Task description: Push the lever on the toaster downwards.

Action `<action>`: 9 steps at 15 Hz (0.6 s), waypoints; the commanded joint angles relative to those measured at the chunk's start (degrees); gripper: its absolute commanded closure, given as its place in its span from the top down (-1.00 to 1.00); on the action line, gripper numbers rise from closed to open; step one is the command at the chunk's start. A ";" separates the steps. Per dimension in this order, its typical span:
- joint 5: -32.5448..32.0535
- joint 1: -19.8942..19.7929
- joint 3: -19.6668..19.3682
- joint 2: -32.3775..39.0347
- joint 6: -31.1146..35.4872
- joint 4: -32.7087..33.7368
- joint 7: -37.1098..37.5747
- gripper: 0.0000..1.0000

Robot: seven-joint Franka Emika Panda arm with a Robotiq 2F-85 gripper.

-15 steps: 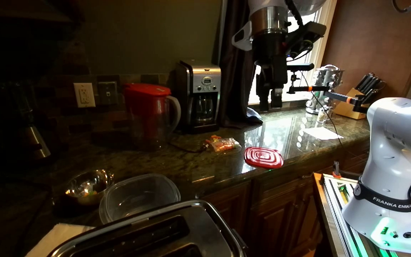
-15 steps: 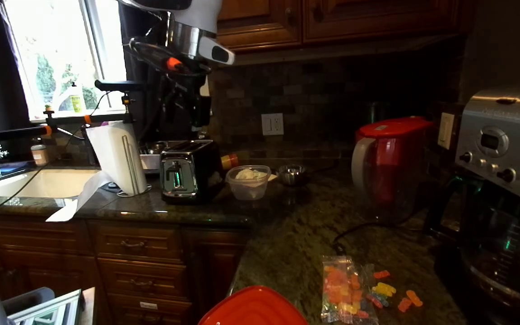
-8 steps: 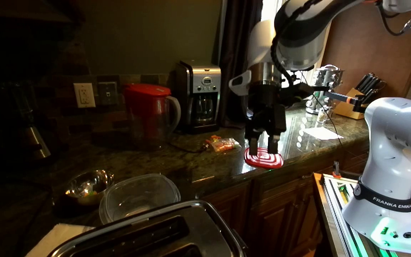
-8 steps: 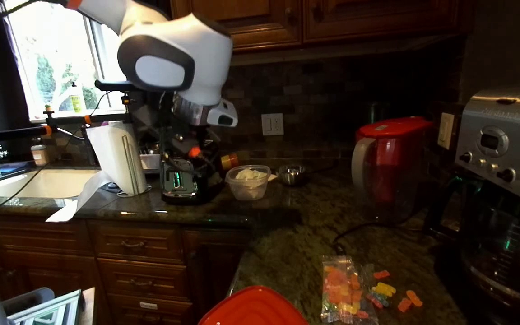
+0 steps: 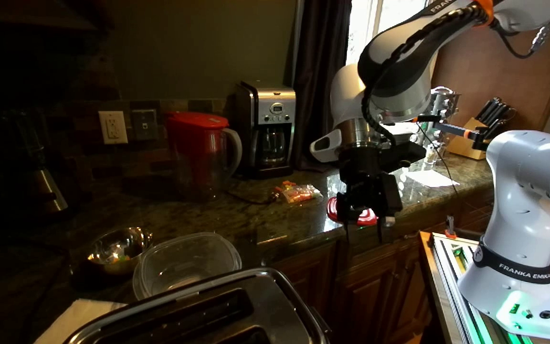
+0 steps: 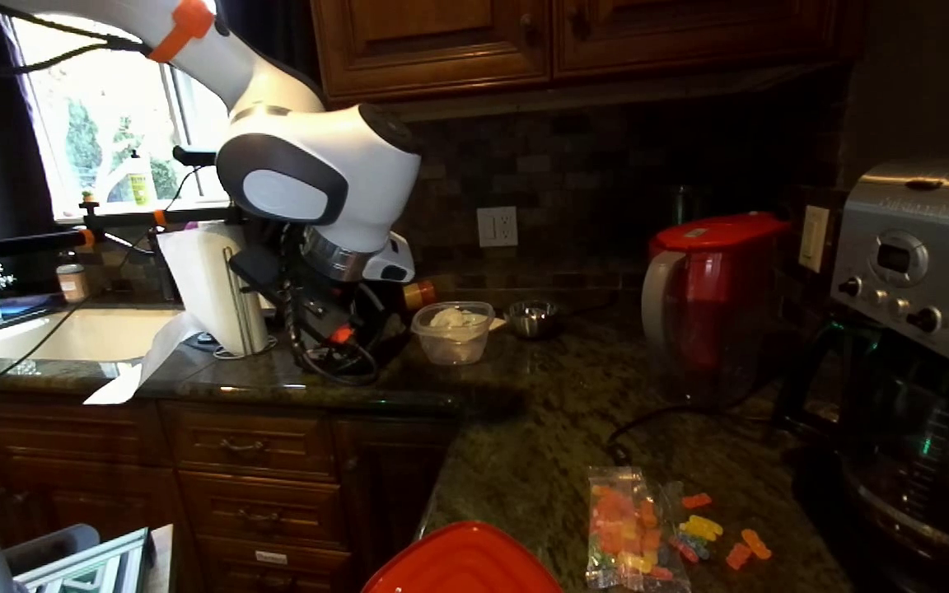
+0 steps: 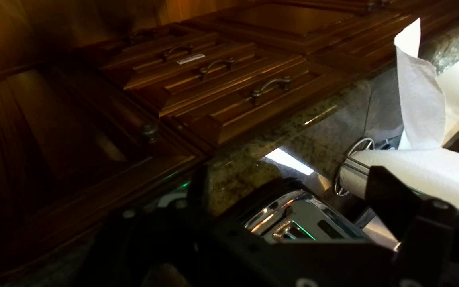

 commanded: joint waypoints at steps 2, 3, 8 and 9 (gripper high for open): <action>7.61 -2.71 -1.81 6.88 -7.59 1.13 -4.09 1.00; 9.87 -3.09 -1.61 7.71 -9.53 1.06 -5.41 1.00; 11.07 -5.22 2.01 8.76 -14.22 0.53 -6.00 1.00; 11.12 -5.13 2.50 9.28 -14.33 0.61 -5.98 1.00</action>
